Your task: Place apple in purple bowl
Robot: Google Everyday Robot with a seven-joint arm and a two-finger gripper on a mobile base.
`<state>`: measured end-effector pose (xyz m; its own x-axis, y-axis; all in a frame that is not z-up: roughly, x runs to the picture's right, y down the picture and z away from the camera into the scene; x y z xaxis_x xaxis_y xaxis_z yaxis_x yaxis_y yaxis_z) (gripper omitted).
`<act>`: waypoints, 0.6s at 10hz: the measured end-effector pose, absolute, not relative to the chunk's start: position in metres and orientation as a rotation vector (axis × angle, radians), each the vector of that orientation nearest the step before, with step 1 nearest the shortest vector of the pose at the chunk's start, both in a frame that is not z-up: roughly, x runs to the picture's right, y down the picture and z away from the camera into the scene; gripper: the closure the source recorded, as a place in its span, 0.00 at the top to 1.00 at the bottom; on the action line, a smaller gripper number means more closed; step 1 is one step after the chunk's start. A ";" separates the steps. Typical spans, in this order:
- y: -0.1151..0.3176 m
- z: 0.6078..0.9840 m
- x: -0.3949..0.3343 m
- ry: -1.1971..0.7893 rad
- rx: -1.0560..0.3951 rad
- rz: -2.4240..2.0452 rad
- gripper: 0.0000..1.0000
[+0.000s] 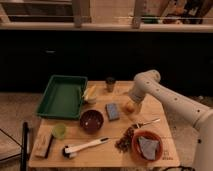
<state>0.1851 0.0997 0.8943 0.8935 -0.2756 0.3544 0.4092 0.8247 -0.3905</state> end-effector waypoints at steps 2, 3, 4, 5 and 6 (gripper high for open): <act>0.100 0.897 0.192 -0.329 -0.443 -0.354 0.80; 0.100 0.899 0.192 -0.342 -0.440 -0.351 0.80; 0.099 0.900 0.191 -0.350 -0.440 -0.350 0.80; 0.099 0.902 0.191 -0.358 -0.445 -0.350 0.80; 0.098 0.903 0.191 -0.366 -0.447 -0.350 0.80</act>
<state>0.1906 0.0984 0.9032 0.8766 -0.2451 0.4141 0.4027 0.8448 -0.3524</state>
